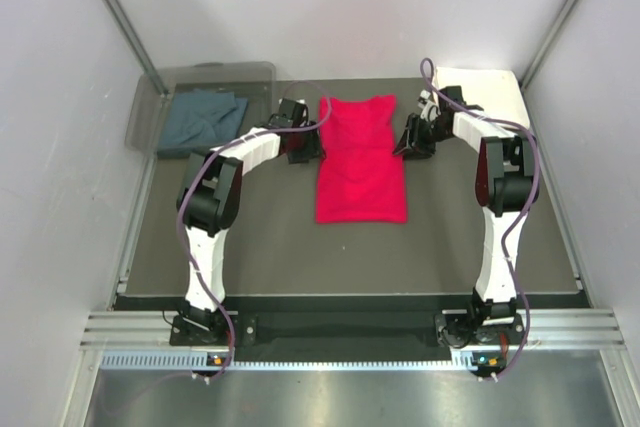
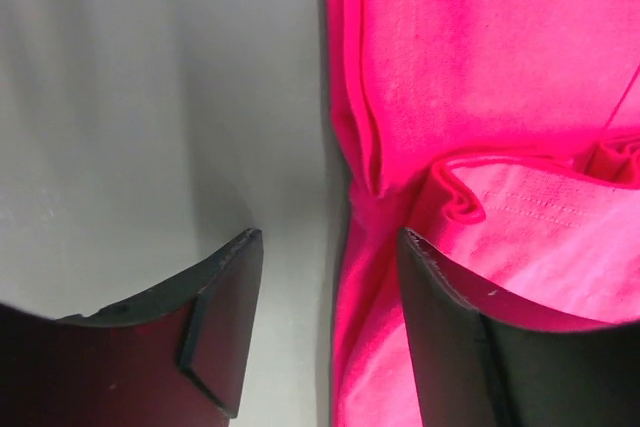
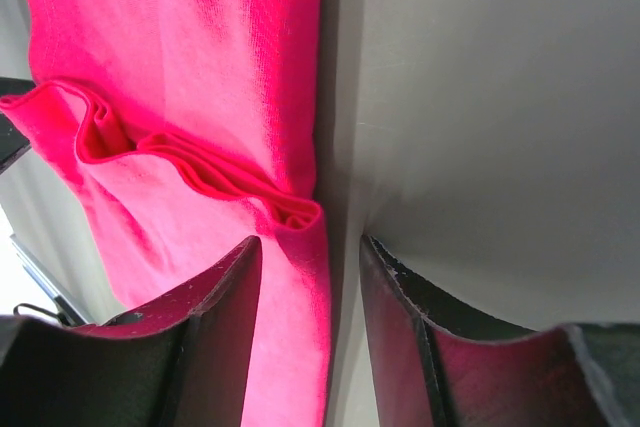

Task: Fold and stack the t-shirts
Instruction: Fold the tshirt

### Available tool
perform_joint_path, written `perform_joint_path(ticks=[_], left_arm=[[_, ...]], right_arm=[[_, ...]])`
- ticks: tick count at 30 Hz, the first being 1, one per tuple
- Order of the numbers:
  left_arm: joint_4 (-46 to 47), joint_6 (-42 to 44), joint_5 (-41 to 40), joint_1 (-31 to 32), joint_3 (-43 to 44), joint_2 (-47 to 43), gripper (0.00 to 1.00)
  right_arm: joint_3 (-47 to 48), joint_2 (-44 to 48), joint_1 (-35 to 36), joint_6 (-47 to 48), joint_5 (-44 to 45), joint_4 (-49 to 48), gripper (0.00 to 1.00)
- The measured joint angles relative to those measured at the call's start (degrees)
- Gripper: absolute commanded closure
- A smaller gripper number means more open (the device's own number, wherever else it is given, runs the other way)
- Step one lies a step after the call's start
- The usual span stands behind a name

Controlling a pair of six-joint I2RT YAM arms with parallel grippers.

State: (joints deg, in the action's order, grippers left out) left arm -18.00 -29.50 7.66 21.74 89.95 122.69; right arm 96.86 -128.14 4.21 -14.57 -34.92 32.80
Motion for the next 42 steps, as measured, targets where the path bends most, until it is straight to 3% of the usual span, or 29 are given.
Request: perform_joint_path(ticks=[7,18,26,31,33,35,36,37,38,42], left_arm=[[2.4,-3.8,-2.4,0.4,-8.3,-6.3,0.26],[7.6,-5.1,-3.1,4.0,-7.2,-7.6,0.27],[7.1,-4.7,-4.2,4.1,-0.5,-1.5,0.42],[5.4,-4.1,-5.4,3.9,-0.2,0.7,0.33],[5.2,-4.0,-5.5,3.8,-0.2,0.7,0.44],[5.2,-3.9,-5.6,3.8,-0.2,0.8,0.67],[4.9,-3.7,-5.8,3.7,-0.1,0.9,0.87],[4.7,-3.8,-5.9,3.7,0.0,1.1,0.96],[4.4,-3.6,-5.9,3.6,0.2,1.5,1.0],[2.4,-3.1,-6.3,3.3,2.9,3.2,1.0]], right_arm=[[0.0,0.0,-0.2,0.0,-0.1,0.1,0.56],[0.0,0.0,-0.3,-0.2,-0.1,0.2,0.57],[0.0,0.0,-0.3,-0.2,-0.1,0.2,0.58],[0.5,-0.5,-0.4,-0.2,-0.7,0.5,0.6],[1.1,-0.9,-0.4,-0.2,-1.0,0.7,0.62],[1.1,-1.1,-0.4,0.0,-1.2,0.7,0.74],[1.2,-1.2,-0.4,-0.1,-1.2,0.7,0.79],[1.3,-1.5,-0.4,-0.3,-1.2,0.7,0.88],[1.6,-1.9,-0.4,-0.4,-1.2,0.9,0.89],[1.6,-2.4,-0.4,-1.6,-0.5,0.9,0.92]])
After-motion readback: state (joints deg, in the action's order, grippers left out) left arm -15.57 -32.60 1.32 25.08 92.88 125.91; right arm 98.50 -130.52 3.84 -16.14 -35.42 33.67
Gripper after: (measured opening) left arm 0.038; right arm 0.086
